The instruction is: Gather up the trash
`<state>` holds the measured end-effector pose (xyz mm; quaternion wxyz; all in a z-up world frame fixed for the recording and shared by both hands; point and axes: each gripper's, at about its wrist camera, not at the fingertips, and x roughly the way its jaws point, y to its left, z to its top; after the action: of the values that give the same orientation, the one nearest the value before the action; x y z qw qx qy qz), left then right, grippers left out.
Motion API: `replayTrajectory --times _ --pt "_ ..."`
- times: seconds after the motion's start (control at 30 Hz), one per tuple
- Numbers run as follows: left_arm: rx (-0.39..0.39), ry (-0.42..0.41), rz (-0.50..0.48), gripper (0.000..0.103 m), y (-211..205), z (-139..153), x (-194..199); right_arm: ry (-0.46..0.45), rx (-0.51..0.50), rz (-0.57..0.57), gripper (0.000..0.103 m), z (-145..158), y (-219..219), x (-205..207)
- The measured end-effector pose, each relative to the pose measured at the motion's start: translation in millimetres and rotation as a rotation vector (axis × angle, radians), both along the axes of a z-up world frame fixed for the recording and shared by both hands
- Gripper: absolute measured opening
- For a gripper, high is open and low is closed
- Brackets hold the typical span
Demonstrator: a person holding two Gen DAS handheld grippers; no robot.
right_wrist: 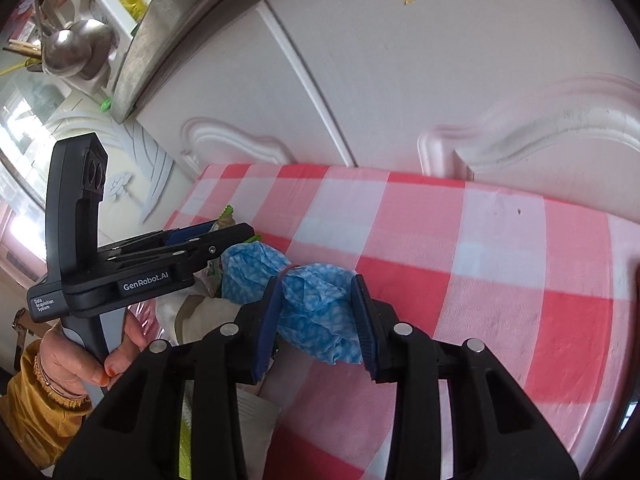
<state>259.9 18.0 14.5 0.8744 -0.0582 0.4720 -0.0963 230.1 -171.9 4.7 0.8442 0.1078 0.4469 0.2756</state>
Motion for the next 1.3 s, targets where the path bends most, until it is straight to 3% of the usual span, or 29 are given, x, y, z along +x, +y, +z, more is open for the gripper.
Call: replayTrajectory --times 0.7,0.83,0.9,1.0,1.13,1.3 --pt "-0.061 -0.007 -0.085 0.052 -21.0 -2.8 -146.4 -0.004 0.069 -0.108 0.040 -5.1 -30.1 -159.2" --pt "-0.096 -0.034 -0.083 0.061 -12.5 1.7 -160.4 -0.013 0.096 -0.155 0.056 -4.3 -35.1 -179.9" --pt "-0.100 -0.084 -0.069 0.078 -2.3 12.1 -171.7 -0.030 0.102 -0.180 0.065 -0.1 -39.8 -191.1" --pt "-0.120 -0.120 -0.074 0.081 10.7 24.5 -186.4 -0.079 0.143 -0.226 0.078 7.1 -52.9 -215.0" --pt "-0.172 -0.130 -0.070 0.085 31.6 37.8 -219.0 -0.110 0.229 -0.249 0.078 8.2 -62.6 -243.9" --pt "-0.219 -0.099 -0.044 0.087 50.3 34.9 -265.8 -0.176 0.214 -0.230 0.078 9.8 -48.5 -286.2"
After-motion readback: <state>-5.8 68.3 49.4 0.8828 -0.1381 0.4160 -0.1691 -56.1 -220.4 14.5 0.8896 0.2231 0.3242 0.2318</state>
